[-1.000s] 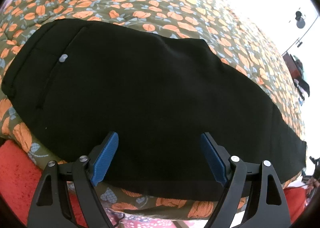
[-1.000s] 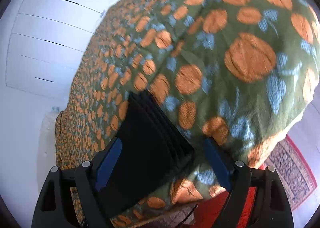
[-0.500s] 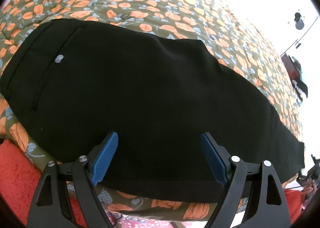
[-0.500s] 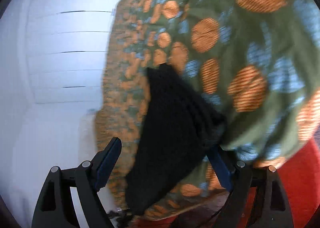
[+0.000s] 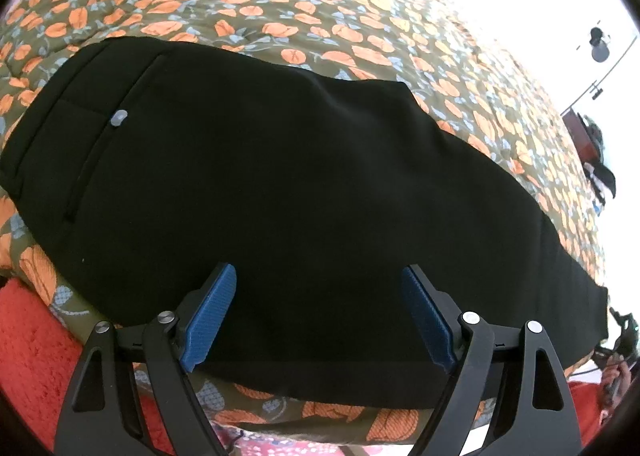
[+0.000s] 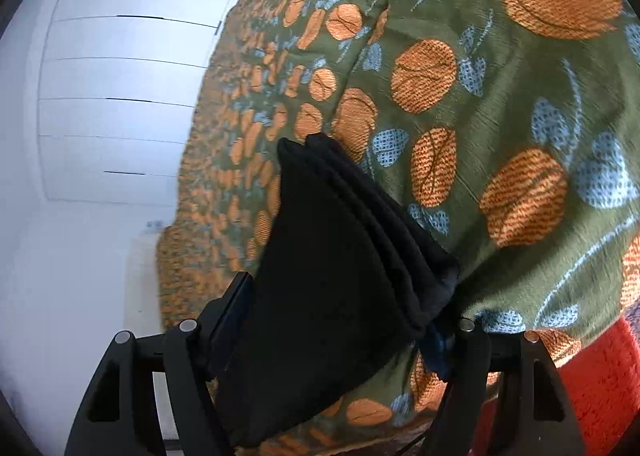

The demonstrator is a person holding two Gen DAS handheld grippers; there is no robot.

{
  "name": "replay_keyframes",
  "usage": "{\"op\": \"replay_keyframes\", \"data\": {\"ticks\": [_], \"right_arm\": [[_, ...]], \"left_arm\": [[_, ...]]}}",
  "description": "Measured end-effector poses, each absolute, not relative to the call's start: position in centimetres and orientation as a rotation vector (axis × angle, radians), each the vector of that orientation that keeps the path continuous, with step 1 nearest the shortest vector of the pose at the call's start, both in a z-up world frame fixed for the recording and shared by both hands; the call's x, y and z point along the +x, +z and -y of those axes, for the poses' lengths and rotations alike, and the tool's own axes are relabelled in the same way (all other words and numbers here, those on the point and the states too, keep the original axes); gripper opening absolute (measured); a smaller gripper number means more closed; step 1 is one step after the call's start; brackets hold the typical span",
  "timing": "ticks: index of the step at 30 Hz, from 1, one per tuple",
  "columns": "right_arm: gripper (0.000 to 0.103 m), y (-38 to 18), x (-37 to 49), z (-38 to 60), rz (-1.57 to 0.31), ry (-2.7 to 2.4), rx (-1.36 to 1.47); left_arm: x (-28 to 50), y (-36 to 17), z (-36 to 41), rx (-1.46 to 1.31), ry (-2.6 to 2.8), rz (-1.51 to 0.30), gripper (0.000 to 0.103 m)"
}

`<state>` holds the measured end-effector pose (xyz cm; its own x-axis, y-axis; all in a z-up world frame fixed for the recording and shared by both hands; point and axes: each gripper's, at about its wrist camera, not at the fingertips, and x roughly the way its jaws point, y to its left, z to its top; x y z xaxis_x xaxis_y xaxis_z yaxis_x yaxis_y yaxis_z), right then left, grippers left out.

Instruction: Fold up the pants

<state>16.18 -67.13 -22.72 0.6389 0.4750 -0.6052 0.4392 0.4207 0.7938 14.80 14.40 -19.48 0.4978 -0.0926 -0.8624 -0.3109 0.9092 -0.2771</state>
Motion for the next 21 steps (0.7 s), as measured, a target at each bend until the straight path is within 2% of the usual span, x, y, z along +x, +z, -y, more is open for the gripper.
{"op": "replay_keyframes", "data": {"ticks": [1, 2, 3, 9, 21], "right_arm": [[0.067, -22.9, 16.4, 66.9, -0.933, 0.01, 1.185], [0.045, -23.1, 16.2, 67.1, -0.933, -0.004, 1.181], [0.014, -23.1, 16.0, 67.1, -0.939, -0.033, 1.175], [0.01, -20.6, 15.7, 65.7, -0.848, 0.012, 1.128], [0.01, -19.6, 16.0, 58.8, -0.729, 0.311, 1.412]], "left_arm": [[14.8, -19.5, -14.5, -0.432, 0.138, -1.049, 0.086], [14.7, -19.5, -14.5, -0.434, 0.138, -1.049, 0.086], [14.7, -19.5, -14.6, -0.438, 0.137, -1.048, 0.086], [14.7, -19.4, -14.7, -0.436, 0.136, -1.047, 0.086], [14.5, -18.9, -14.0, -0.452, 0.084, -1.034, 0.086]]}}
